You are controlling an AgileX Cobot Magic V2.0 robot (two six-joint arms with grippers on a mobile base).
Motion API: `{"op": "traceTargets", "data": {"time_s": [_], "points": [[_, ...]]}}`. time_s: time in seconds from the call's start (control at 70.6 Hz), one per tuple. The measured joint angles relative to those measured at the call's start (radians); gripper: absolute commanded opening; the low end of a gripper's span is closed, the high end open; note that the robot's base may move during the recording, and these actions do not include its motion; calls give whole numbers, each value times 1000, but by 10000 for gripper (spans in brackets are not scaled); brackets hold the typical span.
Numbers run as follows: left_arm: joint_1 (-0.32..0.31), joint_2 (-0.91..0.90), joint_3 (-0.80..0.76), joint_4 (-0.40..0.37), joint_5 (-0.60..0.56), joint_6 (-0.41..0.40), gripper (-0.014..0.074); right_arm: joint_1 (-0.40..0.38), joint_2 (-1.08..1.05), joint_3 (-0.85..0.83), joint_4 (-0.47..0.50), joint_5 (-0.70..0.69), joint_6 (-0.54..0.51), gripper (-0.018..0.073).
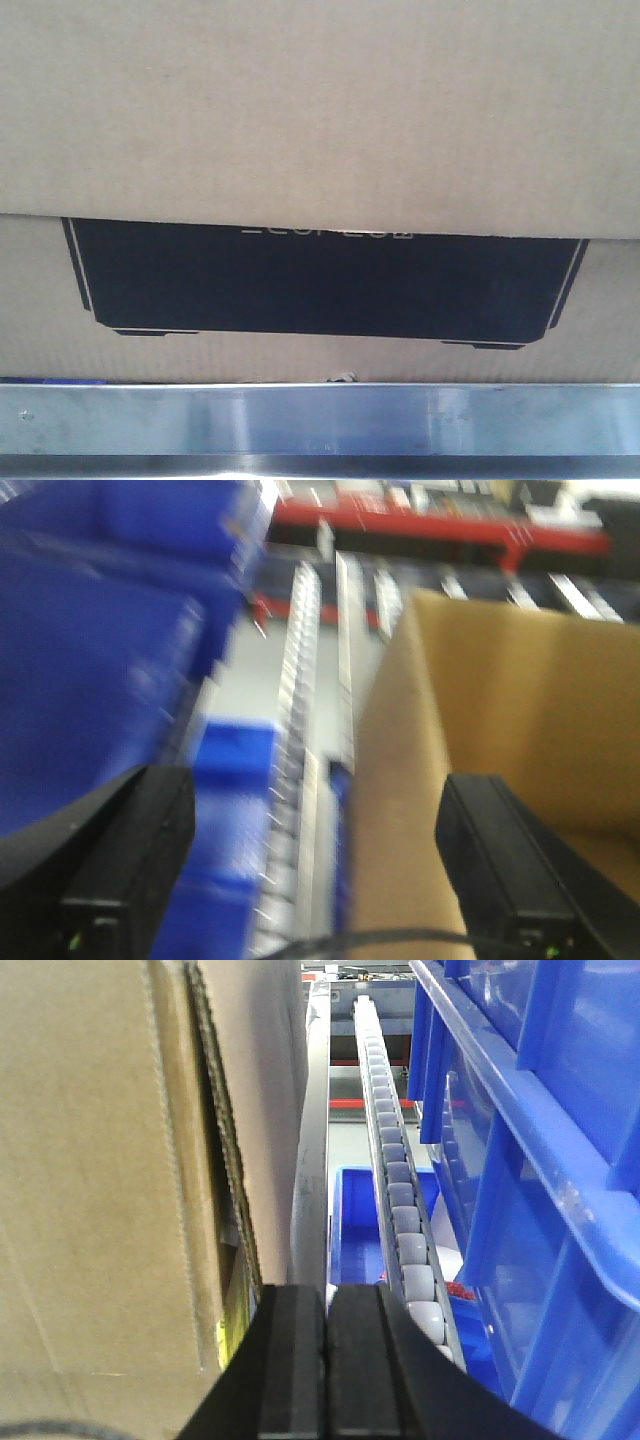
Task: Grab box from left shelf to table start
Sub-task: 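Clamp the brown cardboard box's side walls with both grippers on the shelf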
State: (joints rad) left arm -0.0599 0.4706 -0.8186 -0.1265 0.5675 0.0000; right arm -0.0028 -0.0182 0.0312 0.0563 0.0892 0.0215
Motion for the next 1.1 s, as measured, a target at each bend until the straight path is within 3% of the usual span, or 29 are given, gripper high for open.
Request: {"op": "traceTargets", "data": {"time_s": [0.156,0.368,0.694,1.105], "points": [[-92,171,-102,-39,95,59,423,0,0,0,0,0,0,57],[-182,385,-237,-45,161,71,423,0,0,0,0,0,0,57],[-186,656,-436,-25,254,76,422,0,0,0,0,0,0,57],[-186,812,-456,-17,274,76,422,0,0,-44,0,-43,0,57]]}}
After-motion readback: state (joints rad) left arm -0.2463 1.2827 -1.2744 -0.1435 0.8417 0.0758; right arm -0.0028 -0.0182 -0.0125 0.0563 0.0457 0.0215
